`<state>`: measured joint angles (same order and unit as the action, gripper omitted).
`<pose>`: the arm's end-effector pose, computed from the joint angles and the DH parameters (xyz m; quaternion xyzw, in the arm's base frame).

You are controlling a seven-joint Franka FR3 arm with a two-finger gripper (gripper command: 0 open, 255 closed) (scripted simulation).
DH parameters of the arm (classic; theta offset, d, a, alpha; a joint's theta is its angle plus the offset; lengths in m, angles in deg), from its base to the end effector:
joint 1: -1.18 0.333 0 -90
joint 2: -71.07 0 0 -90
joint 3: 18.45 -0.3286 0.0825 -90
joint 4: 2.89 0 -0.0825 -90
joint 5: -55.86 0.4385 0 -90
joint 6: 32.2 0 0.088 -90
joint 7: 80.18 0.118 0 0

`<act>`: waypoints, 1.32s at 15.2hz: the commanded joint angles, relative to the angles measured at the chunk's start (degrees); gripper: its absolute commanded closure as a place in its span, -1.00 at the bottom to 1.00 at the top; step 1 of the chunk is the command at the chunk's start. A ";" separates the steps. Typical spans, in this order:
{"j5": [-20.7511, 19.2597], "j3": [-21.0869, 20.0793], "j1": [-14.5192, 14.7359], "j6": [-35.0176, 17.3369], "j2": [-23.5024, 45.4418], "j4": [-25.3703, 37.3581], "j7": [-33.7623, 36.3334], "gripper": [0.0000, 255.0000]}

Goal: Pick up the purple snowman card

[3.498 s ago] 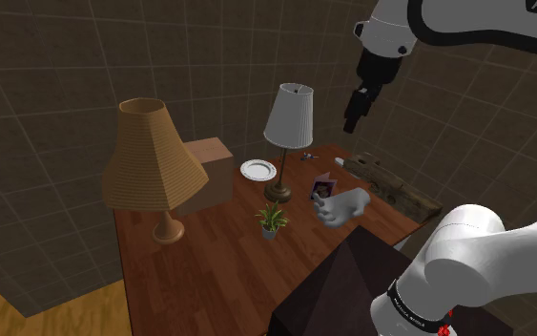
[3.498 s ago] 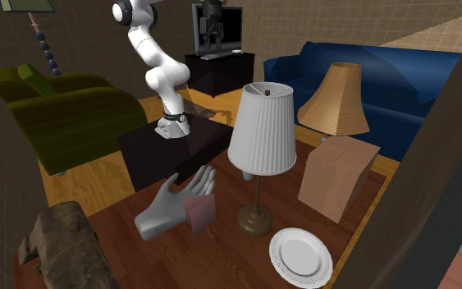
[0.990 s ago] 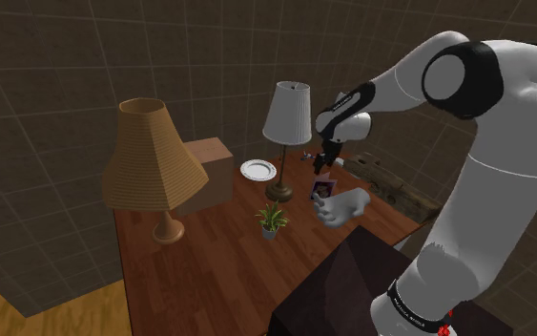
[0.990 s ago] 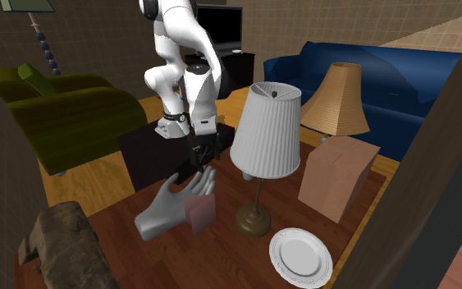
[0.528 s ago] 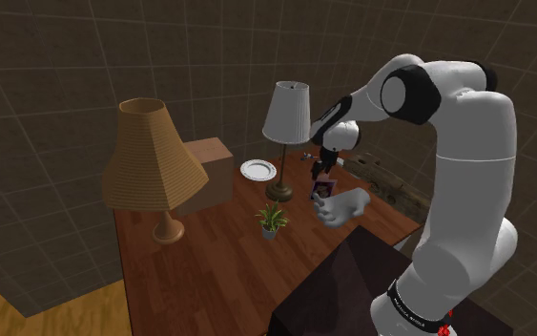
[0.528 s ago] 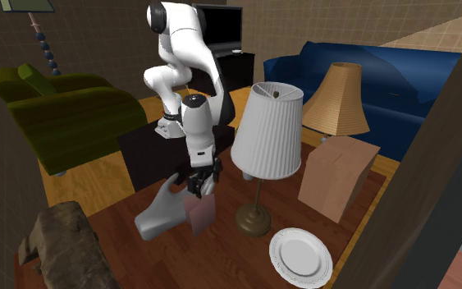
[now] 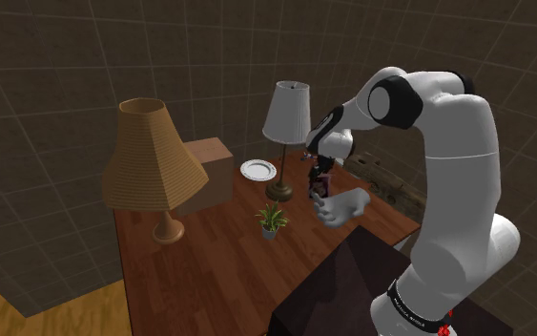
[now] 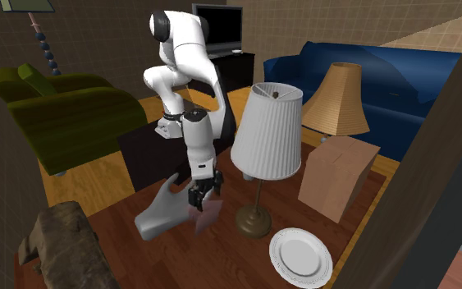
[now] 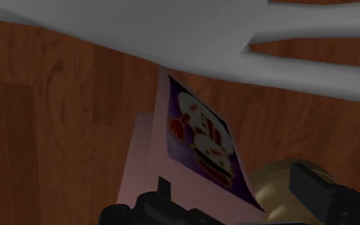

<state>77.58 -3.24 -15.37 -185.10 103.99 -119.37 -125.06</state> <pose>0.5378 -0.3474 0.1290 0.9982 -0.0270 0.0527 0.0125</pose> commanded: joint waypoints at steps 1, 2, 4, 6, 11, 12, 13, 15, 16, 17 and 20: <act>-0.04 -0.35 -0.60 3.26 0.43 -0.23 -0.41 -1.00; 0.17 -0.53 -0.78 2.87 0.71 -0.33 -0.64 1.00; 0.20 -0.60 -0.54 2.71 0.77 -0.41 -0.39 1.00; 0.22 -0.64 -0.60 2.80 1.00 -0.09 -0.39 1.00; -0.04 -0.35 -0.61 3.25 0.43 -0.23 -0.40 1.00; -0.35 -0.07 -0.39 3.74 -0.24 -0.41 -0.17 1.00; -0.66 0.21 -0.18 4.25 -0.90 -0.56 0.08 1.00; -1.31 0.77 0.22 5.26 -2.21 -0.83 0.57 1.00; -1.64 1.04 0.43 5.77 -2.85 -0.95 0.83 1.00; -1.98 1.31 0.62 6.29 -3.49 -1.06 1.08 1.00; -2.99 2.11 1.22 7.89 -5.38 -1.31 1.84 1.00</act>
<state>74.98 -1.41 -14.39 -177.70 99.52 -120.38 -123.40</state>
